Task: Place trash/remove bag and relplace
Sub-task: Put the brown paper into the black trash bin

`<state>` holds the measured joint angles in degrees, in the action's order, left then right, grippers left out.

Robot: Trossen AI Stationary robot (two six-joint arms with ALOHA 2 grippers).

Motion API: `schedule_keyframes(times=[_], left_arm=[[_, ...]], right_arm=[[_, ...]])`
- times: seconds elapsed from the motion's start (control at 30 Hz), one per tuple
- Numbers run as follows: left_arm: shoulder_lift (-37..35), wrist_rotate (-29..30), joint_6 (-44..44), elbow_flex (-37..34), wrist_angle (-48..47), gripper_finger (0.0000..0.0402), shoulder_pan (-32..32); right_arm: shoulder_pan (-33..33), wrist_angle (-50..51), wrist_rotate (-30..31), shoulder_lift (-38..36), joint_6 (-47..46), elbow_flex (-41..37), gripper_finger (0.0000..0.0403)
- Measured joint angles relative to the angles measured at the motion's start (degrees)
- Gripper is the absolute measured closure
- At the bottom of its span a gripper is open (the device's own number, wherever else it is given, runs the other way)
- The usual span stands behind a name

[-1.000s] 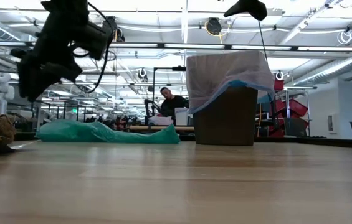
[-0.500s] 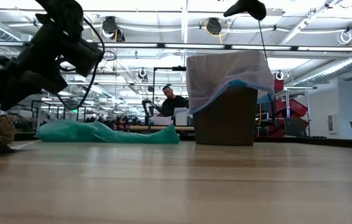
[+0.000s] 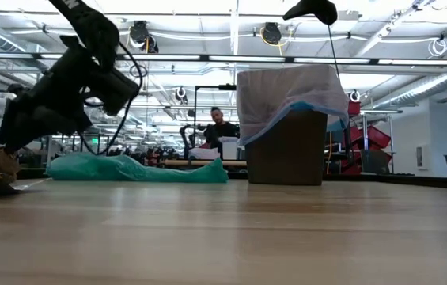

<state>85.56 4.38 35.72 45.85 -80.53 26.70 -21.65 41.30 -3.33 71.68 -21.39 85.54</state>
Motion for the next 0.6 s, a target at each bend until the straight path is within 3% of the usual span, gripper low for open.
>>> schedule_keyframes(times=[0.27, 0.37, 0.53, 0.6], left_arm=[[4.7, -6.7, -2.0, -0.5, 14.1, 0.0218, 0.0], [6.4, -9.4, -3.0, -0.5, 18.5, 0.0264, -0.1], [6.9, -14.4, -4.6, -0.3, 23.8, 0.0381, -1.3], [6.5, -14.9, -4.8, 0.8, 25.5, 0.0391, -2.0]], right_arm=[[0.0, 0.1, 0.0, 0.0, -0.3, 0.0, 0.0154], [0.0, 0.1, 0.0, 0.0, -0.4, 0.0, 0.0154], [0.0, 0.1, 0.0, 0.0, -1.5, 0.0, 0.0154], [0.0, 0.2, 0.0, 0.0, -1.7, 0.0, 0.0154]])
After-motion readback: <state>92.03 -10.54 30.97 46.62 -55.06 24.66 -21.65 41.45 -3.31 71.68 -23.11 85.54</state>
